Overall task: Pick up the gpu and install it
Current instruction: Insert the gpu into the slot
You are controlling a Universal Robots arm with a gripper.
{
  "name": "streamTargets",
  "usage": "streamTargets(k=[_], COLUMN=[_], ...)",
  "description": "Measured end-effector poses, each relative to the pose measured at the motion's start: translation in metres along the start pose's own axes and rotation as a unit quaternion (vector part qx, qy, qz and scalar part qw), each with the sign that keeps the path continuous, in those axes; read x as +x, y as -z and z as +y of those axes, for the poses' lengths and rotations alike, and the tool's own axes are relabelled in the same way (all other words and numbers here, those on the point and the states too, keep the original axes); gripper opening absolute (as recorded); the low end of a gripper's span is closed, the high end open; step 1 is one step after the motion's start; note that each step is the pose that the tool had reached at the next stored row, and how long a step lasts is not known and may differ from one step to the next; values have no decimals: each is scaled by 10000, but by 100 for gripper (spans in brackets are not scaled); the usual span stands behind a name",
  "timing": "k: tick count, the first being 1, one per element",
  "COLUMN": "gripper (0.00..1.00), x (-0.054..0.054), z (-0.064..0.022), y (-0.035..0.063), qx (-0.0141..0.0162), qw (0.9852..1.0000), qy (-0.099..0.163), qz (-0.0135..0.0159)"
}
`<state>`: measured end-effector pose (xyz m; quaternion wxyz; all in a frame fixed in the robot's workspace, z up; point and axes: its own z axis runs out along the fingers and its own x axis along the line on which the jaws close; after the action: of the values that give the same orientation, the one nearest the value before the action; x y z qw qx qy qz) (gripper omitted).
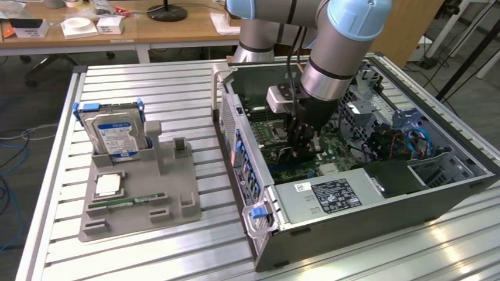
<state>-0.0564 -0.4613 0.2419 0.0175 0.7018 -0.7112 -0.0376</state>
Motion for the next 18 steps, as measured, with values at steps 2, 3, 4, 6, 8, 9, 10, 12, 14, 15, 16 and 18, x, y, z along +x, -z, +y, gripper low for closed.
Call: streamTargets(k=[2, 3, 4, 6, 8, 9, 10, 12, 14, 15, 16, 18], gripper=[26, 26, 26, 26, 26, 26, 26, 26, 26, 26, 26, 26], x=[1, 2, 2, 2, 2, 2, 2, 3, 3, 3, 4, 2], z=[0, 0, 0, 0, -1, -1, -1, -2, -3, -4, -4, -5], y=[-3, -8, -14, -25, -31, -34, -35, -43, -54, -60, -65, -68], qx=[-1, 0, 0, 1, 2, 3, 3, 2, 3, 4, 6, 3], qw=[10000, 10000, 10000, 10000, 10000, 10000, 10000, 10000, 10000, 10000, 10000, 10000], qy=[0, 0, 0, 0, 0, 1, 1, 2, 3, 3, 3, 3], qz=[2, 3, 4, 5, 3, 2, 3, 4, 4, 4, 4, 11])
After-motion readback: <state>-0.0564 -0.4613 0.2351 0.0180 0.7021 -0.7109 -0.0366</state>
